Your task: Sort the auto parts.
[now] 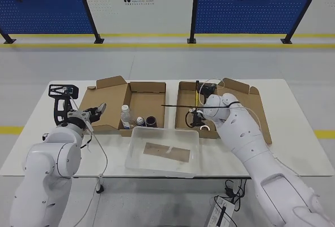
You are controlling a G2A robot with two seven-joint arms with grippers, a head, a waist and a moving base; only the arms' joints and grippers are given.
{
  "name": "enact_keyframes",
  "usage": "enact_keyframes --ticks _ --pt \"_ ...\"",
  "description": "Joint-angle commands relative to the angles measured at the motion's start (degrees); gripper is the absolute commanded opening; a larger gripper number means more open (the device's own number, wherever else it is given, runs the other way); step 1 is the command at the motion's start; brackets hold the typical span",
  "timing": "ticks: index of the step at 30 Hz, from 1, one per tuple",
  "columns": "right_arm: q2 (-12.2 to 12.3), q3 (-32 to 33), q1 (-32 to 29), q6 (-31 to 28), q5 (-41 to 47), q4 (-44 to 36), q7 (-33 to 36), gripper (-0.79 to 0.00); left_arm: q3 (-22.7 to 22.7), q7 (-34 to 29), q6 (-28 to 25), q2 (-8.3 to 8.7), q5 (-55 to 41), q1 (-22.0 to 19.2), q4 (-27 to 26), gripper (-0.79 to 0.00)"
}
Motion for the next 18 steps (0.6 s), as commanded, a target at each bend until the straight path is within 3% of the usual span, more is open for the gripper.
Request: enact_keyframes --ticks 1,18 --pt "-0.4 -0.4 0.7 -0.6 0.9 2.2 -0.6 -0.785 0.0 0.0 0.0 0.0 0.0 0.0 0.0 0.0" --pt "-3.4 -3.0 3.9 -5.5 5.9 12.3 -3.4 -0.785 0.0 0.0 0.0 0.0 0.0 0.0 0.0 0.0"
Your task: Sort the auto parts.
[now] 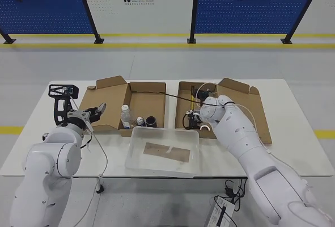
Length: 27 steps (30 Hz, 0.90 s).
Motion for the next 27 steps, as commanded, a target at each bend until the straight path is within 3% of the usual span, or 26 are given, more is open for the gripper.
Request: enact_keyframes --ticks 1,2,4,5,6,7,14,19,22,27 --pt "-0.2 -0.1 0.4 -0.5 0.4 0.8 -0.1 -0.785 0.0 0.0 0.0 0.0 0.0 0.0 0.0 0.0" --pt "-0.4 -0.3 0.5 -0.8 0.5 1.2 -0.1 -0.745 0.0 0.0 0.0 0.0 0.0 0.0 0.0 0.0" --pt "-0.6 -0.5 0.8 -1.0 0.7 2.0 -0.1 -0.551 0.0 0.0 0.0 0.0 0.0 0.0 0.0 0.0" --pt "-0.7 -0.5 0.9 -1.1 0.8 2.3 -0.3 -0.413 0.0 0.0 0.0 0.0 0.0 0.0 0.0 0.0" --pt "-0.8 -0.5 1.0 -1.2 1.1 2.7 -0.4 -0.142 0.0 0.0 0.0 0.0 0.0 0.0 0.0 0.0" --pt "-0.9 -0.4 1.1 -1.5 1.5 3.0 -0.5 0.0 0.0 0.0 0.0 0.0 0.0 0.0 0.0 0.0" --pt "-1.0 0.1 1.5 -2.5 1.8 3.9 -2.3 0.0 0.0 0.0 0.0 0.0 0.0 0.0 0.0 0.0" --pt "-0.2 1.5 0.4 -4.5 1.1 -0.2 -6.7 0.0 0.0 0.0 0.0 0.0 0.0 0.0 0.0 0.0" --pt "0.8 3.0 -1.7 -6.1 0.1 -6.2 -9.4 0.0 0.0 0.0 0.0 0.0 0.0 0.0 0.0 0.0" --pt "3.7 6.7 -9.8 -10.7 -5.4 -24.0 -11.5 0.0 0.0 0.0 0.0 0.0 0.0 0.0 0.0 0.0"
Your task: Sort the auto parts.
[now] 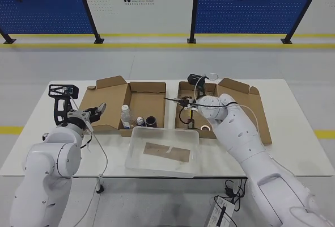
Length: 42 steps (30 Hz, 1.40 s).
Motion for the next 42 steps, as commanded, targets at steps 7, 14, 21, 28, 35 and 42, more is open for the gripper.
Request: enact_keyframes --ticks 7,14,21,28,35,42 --pt "4.4 13.2 -20.4 -8.0 2.6 -30.9 -3.4 0.0 0.0 0.0 0.0 0.0 0.0 0.0 0.0 0.0" --pt "5.6 21.3 -33.1 -17.4 13.2 -41.2 -10.5 0.0 0.0 0.0 0.0 0.0 0.0 0.0 0.0 0.0" --pt "6.3 25.5 -43.6 -14.4 13.4 -50.5 -15.7 0.0 0.0 0.0 0.0 0.0 0.0 0.0 0.0 0.0" --pt "6.5 26.1 -45.5 -13.6 12.5 -52.2 -16.4 0.0 0.0 0.0 0.0 0.0 0.0 0.0 0.0 -0.001" --pt "6.5 26.0 -45.5 -13.6 12.6 -52.1 -16.4 0.0 0.0 0.0 0.0 0.0 0.0 0.0 0.0 0.0" --pt "6.5 26.0 -45.5 -13.6 12.6 -52.1 -16.4 0.0 0.0 0.0 0.0 0.0 0.0 0.0 0.0 -0.001"
